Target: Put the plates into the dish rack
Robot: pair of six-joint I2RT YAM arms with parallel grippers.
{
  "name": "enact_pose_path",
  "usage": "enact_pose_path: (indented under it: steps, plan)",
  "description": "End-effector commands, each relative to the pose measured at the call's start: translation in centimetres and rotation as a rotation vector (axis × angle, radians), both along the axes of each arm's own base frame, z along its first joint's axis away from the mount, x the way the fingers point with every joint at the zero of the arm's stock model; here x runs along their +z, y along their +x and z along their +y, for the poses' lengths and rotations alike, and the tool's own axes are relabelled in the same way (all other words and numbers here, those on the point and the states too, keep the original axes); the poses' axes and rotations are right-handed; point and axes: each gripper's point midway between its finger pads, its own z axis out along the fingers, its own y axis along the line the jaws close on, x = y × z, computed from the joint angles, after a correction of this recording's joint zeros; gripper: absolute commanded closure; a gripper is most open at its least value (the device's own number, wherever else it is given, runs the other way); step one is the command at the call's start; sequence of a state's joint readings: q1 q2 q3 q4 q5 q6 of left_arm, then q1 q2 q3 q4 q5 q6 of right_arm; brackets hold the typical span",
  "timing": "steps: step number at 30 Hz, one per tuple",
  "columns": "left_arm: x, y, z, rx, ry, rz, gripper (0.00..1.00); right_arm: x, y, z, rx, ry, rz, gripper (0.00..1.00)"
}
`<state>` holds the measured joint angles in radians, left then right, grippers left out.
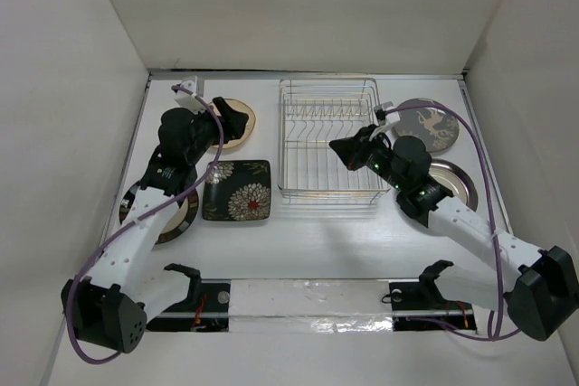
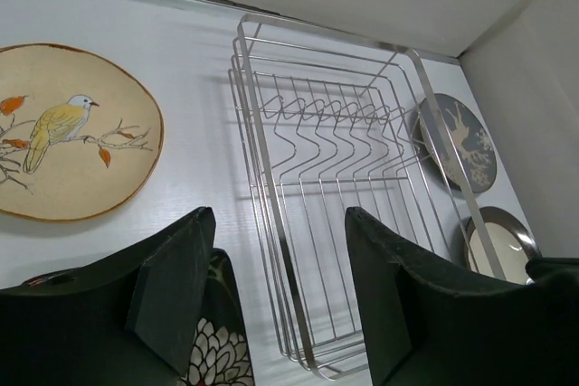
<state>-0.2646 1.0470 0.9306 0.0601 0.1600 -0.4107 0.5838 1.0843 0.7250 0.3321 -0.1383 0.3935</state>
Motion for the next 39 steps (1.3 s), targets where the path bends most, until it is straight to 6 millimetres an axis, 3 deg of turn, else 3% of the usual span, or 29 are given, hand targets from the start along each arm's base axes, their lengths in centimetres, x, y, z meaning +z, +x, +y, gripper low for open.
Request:
enact_pose_path:
  steps: [1,2,4,7,8,9,10,11,16,17,19,20,22,23,25,26,30,32,39]
  plan:
    - [4.2,0.5,0.8,0.050,-0.064,-0.104,0.43,2.5,-0.4,0.6,0.034,0.058,-0.078,0.95]
    - [3.7,0.8,0.8,0.060,-0.066,-0.079,0.45,2.8,-0.6,0.5,0.034,0.062,-0.085,1.00]
    - [3.9,1.6,1.5,0.088,-0.076,-0.072,0.48,2.8,-1.0,0.8,0.060,0.065,-0.088,1.00]
    - [4.0,3.0,1.1,0.089,-0.103,-0.069,0.72,3.1,-1.2,0.7,0.064,0.069,-0.094,1.00]
    - [2.7,4.0,1.2,0.110,-0.091,-0.026,0.90,3.0,-1.1,0.7,0.060,0.066,-0.090,1.00]
    - [3.7,4.7,1.7,0.137,-0.086,-0.031,1.00,3.1,-1.1,0.5,0.053,0.067,-0.092,1.00]
    - [3.2,5.2,2.1,0.160,-0.070,-0.008,1.00,3.4,-1.3,0.4,0.051,0.070,-0.095,1.00]
    - [1.9,5.9,2.8,0.208,-0.041,0.034,1.00,3.3,-1.3,0.3,0.050,0.071,-0.091,1.00]
    - [-0.3,7.4,8.0,0.447,0.034,0.079,1.00,3.7,-0.9,-1.1,-0.032,0.065,-0.094,0.95]
    - [-2.6,7.4,9.8,0.500,0.063,0.163,0.98,3.5,-0.9,-1.3,-0.041,0.057,-0.082,0.95]
    - [-3.8,7.6,11.8,0.567,0.068,0.206,0.82,3.6,-1.0,-1.1,-0.030,0.053,-0.079,0.95]
    - [-4.9,7.8,12.5,0.584,0.060,0.235,0.68,3.5,-1.0,-0.9,-0.021,0.052,-0.078,0.94]
    - [-6.7,8.2,14.9,0.626,0.050,0.280,0.54,3.4,-1.2,-0.6,0.002,0.054,-0.074,0.92]
    - [-9.0,8.5,15.5,0.636,0.060,0.348,0.53,3.4,-1.2,-0.5,0.005,0.056,-0.072,0.90]
    - [-10.2,9.1,16.7,0.663,0.077,0.398,0.52,3.4,-1.4,-0.2,0.023,0.057,-0.069,0.85]
    - [-12.5,9.1,17.9,0.700,0.110,0.464,0.52,3.5,-1.5,-0.1,0.033,0.062,-0.068,0.83]
    - [-15.2,10.7,18.5,0.718,0.132,0.530,0.50,3.8,-1.9,0.0,0.056,0.056,-0.079,0.76]
    - [-17.1,11.6,17.9,0.689,0.119,0.576,0.49,3.9,-2.0,0.0,0.056,0.059,-0.083,0.74]
    - [-20.8,13.9,15.5,0.616,-0.007,0.657,0.47,3.5,-2.0,0.3,0.060,0.052,-0.075,0.72]
